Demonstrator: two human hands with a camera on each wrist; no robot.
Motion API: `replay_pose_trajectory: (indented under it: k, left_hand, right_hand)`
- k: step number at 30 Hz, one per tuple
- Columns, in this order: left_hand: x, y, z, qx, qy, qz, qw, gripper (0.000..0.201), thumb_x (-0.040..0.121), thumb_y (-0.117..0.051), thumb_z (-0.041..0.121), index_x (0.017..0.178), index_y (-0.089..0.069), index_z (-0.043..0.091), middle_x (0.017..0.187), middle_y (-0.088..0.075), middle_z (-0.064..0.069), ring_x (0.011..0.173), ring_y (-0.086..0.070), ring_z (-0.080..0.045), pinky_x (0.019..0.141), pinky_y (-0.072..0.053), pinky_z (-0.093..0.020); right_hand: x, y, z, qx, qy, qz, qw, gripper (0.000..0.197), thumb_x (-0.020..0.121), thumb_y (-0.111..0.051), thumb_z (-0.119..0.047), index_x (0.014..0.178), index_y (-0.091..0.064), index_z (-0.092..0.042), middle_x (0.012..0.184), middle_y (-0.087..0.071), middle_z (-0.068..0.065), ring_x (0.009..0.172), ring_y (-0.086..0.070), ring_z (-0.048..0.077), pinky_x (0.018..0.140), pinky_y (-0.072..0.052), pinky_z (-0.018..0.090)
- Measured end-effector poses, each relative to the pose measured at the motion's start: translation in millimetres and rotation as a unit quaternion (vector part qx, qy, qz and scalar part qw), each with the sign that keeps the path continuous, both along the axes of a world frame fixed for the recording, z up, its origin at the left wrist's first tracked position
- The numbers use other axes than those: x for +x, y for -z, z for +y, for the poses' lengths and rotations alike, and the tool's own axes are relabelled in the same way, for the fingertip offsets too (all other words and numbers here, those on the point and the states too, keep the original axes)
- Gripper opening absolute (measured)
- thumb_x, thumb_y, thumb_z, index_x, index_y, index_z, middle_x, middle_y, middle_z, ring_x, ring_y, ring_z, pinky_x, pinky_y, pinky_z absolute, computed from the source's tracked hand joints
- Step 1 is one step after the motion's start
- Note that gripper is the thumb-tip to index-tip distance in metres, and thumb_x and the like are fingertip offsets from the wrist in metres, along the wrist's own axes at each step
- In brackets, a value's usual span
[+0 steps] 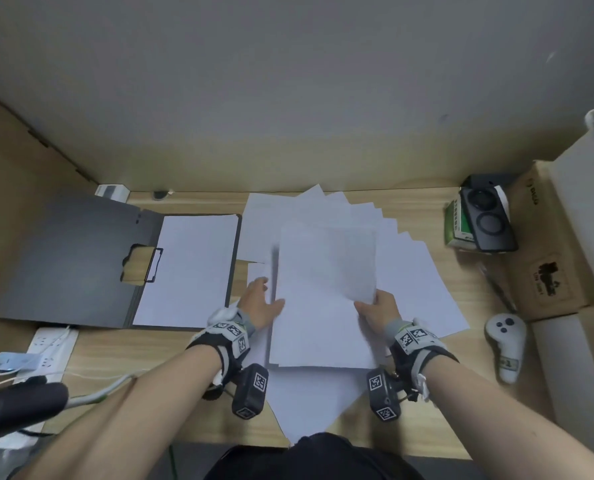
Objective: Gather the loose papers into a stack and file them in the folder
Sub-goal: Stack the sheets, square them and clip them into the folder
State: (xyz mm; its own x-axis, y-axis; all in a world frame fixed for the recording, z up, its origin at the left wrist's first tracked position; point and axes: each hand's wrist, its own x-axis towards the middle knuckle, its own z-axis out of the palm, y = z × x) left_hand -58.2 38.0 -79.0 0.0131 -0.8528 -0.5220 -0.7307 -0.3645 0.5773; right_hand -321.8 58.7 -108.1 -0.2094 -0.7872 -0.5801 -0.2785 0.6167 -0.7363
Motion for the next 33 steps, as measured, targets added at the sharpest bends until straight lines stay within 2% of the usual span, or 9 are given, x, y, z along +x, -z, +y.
replay_pose_trajectory:
  k: [4, 6, 11, 15, 18, 23, 26, 28, 33]
  left_hand:
    - [7.4, 5.4, -8.1, 0.212, -0.117, 0.175, 0.954, 0.050, 0.080, -0.074, 0.035, 0.110, -0.062, -0.002, 0.102, -0.072, -0.012, 0.098, -0.068, -0.032, 0.093, -0.053, -0.042]
    - [9.2, 11.5, -7.9, 0.262, -0.165, 0.192, 0.931, 0.060, 0.075, -0.078, 0.026, 0.121, -0.056, -0.004, 0.103, -0.072, -0.017, 0.093, -0.070, -0.034, 0.090, -0.054, -0.051]
    - [15.9, 18.6, -12.3, 0.149, -0.167, -0.004, 0.975, 0.053, 0.086, -0.064, 0.020, 0.130, -0.049, -0.005, 0.127, -0.058, -0.021, 0.117, -0.056, -0.038, 0.097, -0.047, -0.040]
    - [33.7, 26.2, -5.9, 0.131, -0.214, -0.055, 0.966, 0.052, 0.085, -0.065, 0.021, 0.128, -0.052, -0.004, 0.131, -0.057, -0.021, 0.119, -0.055, -0.038, 0.100, -0.046, -0.039]
    - [47.0, 38.3, -1.1, 0.142, -0.255, -0.033, 0.956, 0.071, 0.071, -0.068, 0.030, 0.133, -0.049, 0.000, 0.134, -0.055, -0.016, 0.118, -0.056, -0.038, 0.101, -0.047, -0.044]
    - [60.9, 53.8, 9.3, 0.128, -0.271, -0.005, 0.954, 0.072, 0.066, -0.068, 0.034, 0.130, -0.052, 0.005, 0.127, -0.060, -0.014, 0.112, -0.059, -0.038, 0.096, -0.050, -0.049]
    - [52.9, 37.7, 11.2, 0.104, -0.241, -0.006, 0.965, 0.015, 0.078, -0.060, 0.015, 0.092, -0.063, 0.008, 0.099, -0.067, -0.010, 0.090, -0.063, -0.029, 0.083, -0.053, -0.036]
    - [52.6, 29.5, 9.7, 0.093, -0.219, -0.014, 0.971, 0.011, 0.081, -0.054, 0.007, 0.075, -0.054, 0.016, 0.085, -0.061, -0.009, 0.079, -0.057, -0.023, 0.073, -0.046, -0.030]
    - [71.2, 11.5, -1.7, 0.069, -0.189, -0.025, 0.979, 0.021, 0.085, -0.052, 0.004, 0.101, -0.066, 0.004, 0.095, -0.067, -0.015, 0.083, -0.060, -0.028, 0.069, -0.044, -0.027]
  right_hand:
    - [1.3, -14.0, -1.4, 0.005, -0.020, -0.063, 0.998, 0.011, 0.088, -0.065, -0.003, 0.098, -0.064, -0.006, 0.094, -0.066, 0.008, 0.086, -0.061, 0.025, 0.074, -0.048, 0.030]
    - [3.5, -9.9, 0.9, 0.011, -0.035, -0.064, 0.997, 0.010, 0.087, -0.067, -0.008, 0.096, -0.066, -0.009, 0.094, -0.069, 0.008, 0.086, -0.064, 0.025, 0.077, -0.052, 0.034]
    - [-16.9, 8.3, 8.9, -0.070, -0.076, 0.208, 0.973, 0.033, 0.086, -0.063, -0.013, 0.119, -0.061, -0.014, 0.129, -0.053, 0.009, 0.119, -0.052, 0.028, 0.096, -0.042, 0.034]
    - [-35.4, 15.8, 16.6, -0.031, -0.243, 0.271, 0.931, 0.064, 0.075, -0.074, -0.021, 0.130, -0.047, -0.004, 0.144, -0.034, 0.016, 0.131, -0.034, 0.034, 0.102, -0.039, 0.044]
    - [-35.3, 24.6, 21.9, -0.012, -0.256, 0.303, 0.918, 0.074, 0.077, -0.074, -0.038, 0.139, -0.038, -0.016, 0.154, -0.024, 0.005, 0.136, -0.027, 0.033, 0.103, -0.040, 0.044]
    - [-28.0, 31.2, 20.3, -0.037, -0.250, 0.368, 0.895, 0.044, 0.085, -0.062, -0.044, 0.121, -0.050, -0.021, 0.140, -0.038, 0.001, 0.119, -0.040, 0.030, 0.085, -0.047, 0.040]
    - [-30.3, 27.5, 17.2, -0.053, -0.242, 0.361, 0.899, 0.019, 0.088, -0.059, -0.036, 0.098, -0.066, -0.022, 0.120, -0.050, 0.001, 0.110, -0.045, 0.026, 0.081, -0.046, 0.037]
    - [-30.1, 22.1, 16.5, -0.044, -0.257, 0.352, 0.899, 0.018, 0.088, -0.058, -0.034, 0.090, -0.070, -0.021, 0.108, -0.055, 0.002, 0.106, -0.050, 0.027, 0.078, -0.047, 0.035]
    - [-26.0, 3.2, 9.0, -0.003, -0.212, 0.333, 0.919, 0.012, 0.089, -0.049, -0.032, 0.085, -0.057, -0.024, 0.097, -0.058, 0.001, 0.086, -0.062, 0.029, 0.071, -0.048, 0.034]
